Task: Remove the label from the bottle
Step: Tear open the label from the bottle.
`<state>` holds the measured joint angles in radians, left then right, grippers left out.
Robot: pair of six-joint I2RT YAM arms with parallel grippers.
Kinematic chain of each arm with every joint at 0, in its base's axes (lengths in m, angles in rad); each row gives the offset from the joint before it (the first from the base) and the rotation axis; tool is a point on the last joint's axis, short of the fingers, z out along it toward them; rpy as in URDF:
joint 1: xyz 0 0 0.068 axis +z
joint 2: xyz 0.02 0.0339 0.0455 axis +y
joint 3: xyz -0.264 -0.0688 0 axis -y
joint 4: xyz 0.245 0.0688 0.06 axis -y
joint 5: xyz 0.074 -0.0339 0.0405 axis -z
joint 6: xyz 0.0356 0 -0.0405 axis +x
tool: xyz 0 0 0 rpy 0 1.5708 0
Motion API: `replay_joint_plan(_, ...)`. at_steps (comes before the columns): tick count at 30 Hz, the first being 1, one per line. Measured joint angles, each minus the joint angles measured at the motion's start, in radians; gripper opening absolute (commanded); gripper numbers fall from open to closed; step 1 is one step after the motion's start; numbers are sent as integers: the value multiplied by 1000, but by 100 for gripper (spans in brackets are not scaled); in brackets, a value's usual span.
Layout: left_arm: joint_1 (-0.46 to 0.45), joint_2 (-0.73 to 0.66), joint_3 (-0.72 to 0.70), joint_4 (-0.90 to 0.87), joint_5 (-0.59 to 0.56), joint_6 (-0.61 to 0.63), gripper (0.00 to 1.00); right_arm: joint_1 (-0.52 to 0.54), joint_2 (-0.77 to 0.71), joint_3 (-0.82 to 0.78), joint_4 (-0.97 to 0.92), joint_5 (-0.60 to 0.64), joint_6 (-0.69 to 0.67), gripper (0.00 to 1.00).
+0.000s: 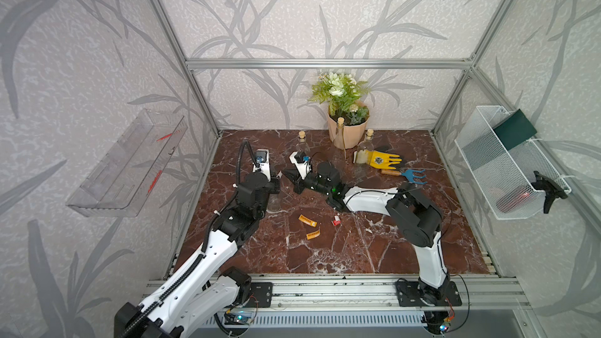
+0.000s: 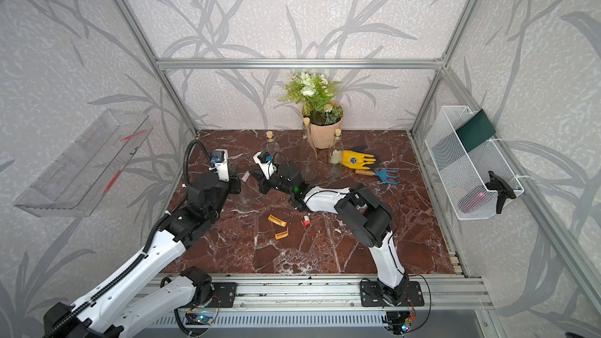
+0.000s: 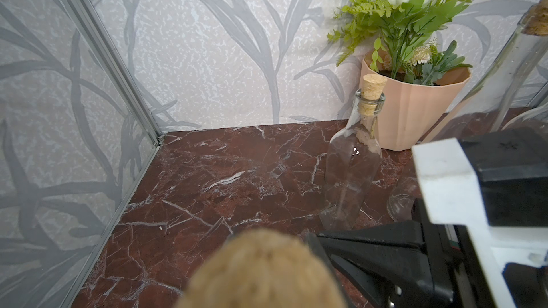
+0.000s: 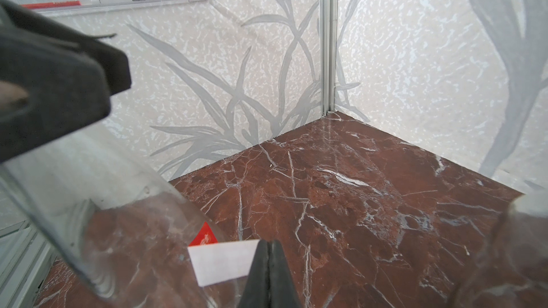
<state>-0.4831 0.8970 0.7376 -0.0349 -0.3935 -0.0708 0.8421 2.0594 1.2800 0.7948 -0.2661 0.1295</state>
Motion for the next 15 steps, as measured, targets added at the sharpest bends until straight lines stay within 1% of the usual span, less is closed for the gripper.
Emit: replay_joint_plan(15, 0, 0, 0, 2, 0, 0, 0, 0, 6, 30, -34, 15, -22, 0)
